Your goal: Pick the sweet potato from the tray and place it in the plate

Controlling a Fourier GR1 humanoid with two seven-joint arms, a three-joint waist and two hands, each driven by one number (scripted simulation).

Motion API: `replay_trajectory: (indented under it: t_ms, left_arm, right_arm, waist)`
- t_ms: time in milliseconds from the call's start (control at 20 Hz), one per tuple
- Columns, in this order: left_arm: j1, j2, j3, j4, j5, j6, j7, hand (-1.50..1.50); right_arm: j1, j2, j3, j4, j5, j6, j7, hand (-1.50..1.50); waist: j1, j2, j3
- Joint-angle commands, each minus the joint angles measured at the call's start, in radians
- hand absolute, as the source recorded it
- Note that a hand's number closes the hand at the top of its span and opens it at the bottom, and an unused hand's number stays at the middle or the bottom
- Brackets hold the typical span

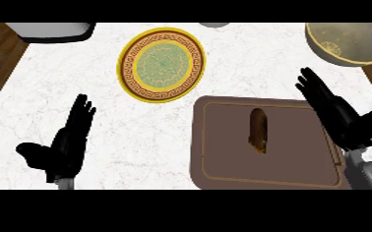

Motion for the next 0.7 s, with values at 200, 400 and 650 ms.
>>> replay_trajectory:
  t_ms: [200,400,650]
  left_arm:
    - [-0.250,0.164,-0.004,-0.093,-0.104,-0.072,0.036,0.00]
    - [-0.237,0.148,-0.037,-0.084,-0.102,-0.097,0.022,0.00]
    - [-0.293,0.185,0.003,-0.054,-0.085,-0.126,0.051,0.00]
  right_arm:
    - [-0.226,0.118,0.304,0.071,0.385,-0.158,0.096,1.50]
    - [-0.238,-0.141,0.420,0.179,0.708,-0.164,0.217,1.50]
    - [-0.191,0.247,0.502,0.273,0.932,-0.622,0.348,-1.50]
  waist:
    - [0.090,0.022,-0.029]
    - [0.103,0.019,-0.058]
    - [0.043,0.021,-0.028]
